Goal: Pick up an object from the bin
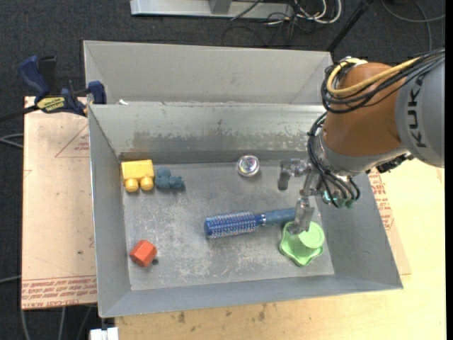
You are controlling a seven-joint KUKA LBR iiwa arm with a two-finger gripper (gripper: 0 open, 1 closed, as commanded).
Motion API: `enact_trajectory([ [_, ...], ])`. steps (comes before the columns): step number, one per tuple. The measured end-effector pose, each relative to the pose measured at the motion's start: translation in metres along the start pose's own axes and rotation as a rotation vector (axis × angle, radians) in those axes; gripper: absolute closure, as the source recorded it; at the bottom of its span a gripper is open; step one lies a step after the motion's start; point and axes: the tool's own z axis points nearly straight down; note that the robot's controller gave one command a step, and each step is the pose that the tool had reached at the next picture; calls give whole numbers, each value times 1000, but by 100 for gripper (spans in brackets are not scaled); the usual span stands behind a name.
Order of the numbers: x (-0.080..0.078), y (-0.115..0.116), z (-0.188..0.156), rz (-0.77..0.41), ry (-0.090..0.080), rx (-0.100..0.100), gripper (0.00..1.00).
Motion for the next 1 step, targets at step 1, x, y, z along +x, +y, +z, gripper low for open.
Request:
enact_trajectory([
  [1,-4,2,114,457,-2,-1,0],
])
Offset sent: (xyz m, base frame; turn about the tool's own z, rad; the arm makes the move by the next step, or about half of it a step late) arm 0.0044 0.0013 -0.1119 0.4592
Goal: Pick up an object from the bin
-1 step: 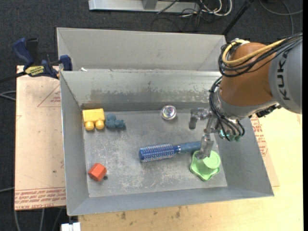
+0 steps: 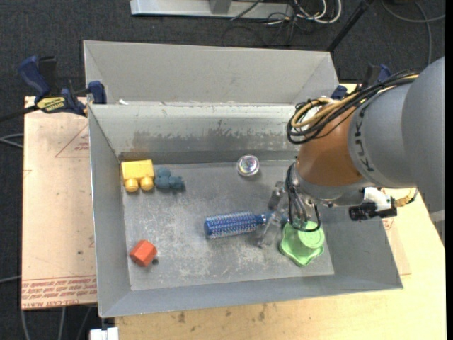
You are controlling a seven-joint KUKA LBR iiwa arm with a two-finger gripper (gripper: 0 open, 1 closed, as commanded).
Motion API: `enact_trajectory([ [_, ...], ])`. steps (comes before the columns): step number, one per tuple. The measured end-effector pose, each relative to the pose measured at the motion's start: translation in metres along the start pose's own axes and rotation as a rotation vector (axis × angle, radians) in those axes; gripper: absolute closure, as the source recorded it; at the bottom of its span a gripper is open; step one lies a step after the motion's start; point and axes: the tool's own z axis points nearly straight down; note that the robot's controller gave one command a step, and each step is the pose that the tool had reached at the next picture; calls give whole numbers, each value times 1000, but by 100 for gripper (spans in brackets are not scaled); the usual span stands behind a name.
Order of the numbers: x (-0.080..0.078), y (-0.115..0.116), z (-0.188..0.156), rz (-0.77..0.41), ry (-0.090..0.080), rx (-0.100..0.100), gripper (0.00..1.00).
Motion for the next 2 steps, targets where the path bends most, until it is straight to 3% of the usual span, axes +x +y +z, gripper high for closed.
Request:
enact_trajectory([
  [1,-1,0,-2,0,-5,-1,100],
  [2,17,80,-120,-2,-11,-7,100],
])
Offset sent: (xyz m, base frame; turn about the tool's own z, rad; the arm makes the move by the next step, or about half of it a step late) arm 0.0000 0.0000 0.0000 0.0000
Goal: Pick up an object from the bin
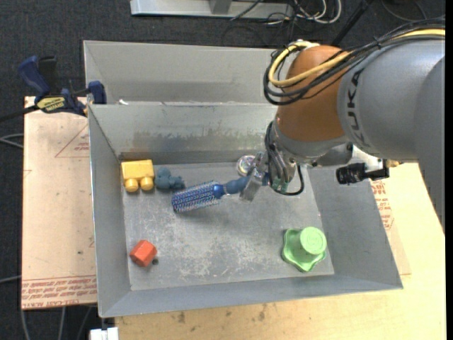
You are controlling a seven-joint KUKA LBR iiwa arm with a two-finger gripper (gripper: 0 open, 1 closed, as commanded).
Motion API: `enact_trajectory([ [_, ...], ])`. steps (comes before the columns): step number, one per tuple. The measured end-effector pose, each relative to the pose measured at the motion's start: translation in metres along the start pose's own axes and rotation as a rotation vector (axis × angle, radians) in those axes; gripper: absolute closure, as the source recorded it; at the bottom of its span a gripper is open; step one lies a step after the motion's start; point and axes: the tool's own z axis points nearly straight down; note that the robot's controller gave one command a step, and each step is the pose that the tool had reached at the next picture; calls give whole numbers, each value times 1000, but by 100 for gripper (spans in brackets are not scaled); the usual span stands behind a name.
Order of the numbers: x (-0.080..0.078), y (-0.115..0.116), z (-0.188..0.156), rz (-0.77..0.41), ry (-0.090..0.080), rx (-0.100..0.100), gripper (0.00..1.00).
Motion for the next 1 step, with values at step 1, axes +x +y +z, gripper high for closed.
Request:
enact_trajectory([
  [1,28,-25,47,17,13,11,100],
])
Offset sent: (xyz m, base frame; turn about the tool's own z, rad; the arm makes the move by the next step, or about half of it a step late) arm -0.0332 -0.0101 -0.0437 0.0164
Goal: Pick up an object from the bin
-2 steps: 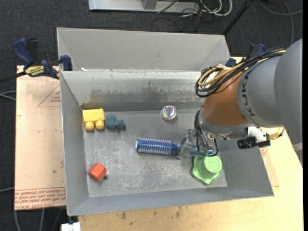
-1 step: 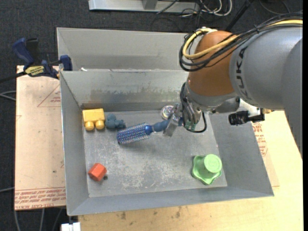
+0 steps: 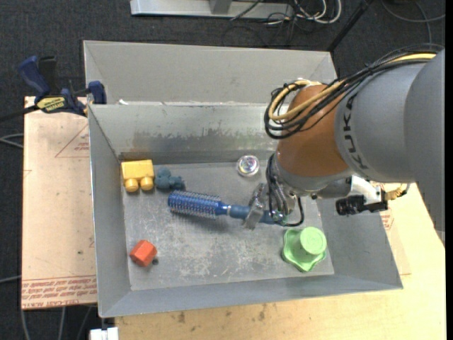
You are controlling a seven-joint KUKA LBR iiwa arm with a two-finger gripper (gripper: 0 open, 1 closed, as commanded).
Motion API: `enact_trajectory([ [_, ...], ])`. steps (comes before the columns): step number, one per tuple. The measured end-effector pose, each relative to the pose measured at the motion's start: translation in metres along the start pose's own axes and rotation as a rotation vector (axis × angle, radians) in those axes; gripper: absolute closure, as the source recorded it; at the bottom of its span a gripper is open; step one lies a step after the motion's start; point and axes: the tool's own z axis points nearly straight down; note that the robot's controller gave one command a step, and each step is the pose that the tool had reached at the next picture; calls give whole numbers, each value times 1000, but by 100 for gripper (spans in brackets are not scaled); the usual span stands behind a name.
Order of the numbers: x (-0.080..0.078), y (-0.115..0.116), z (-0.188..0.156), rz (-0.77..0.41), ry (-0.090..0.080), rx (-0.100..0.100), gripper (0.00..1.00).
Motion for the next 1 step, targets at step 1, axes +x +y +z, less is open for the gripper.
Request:
enact_trajectory([
  [1,-2,4,-102,-17,-14,-8,100],
])
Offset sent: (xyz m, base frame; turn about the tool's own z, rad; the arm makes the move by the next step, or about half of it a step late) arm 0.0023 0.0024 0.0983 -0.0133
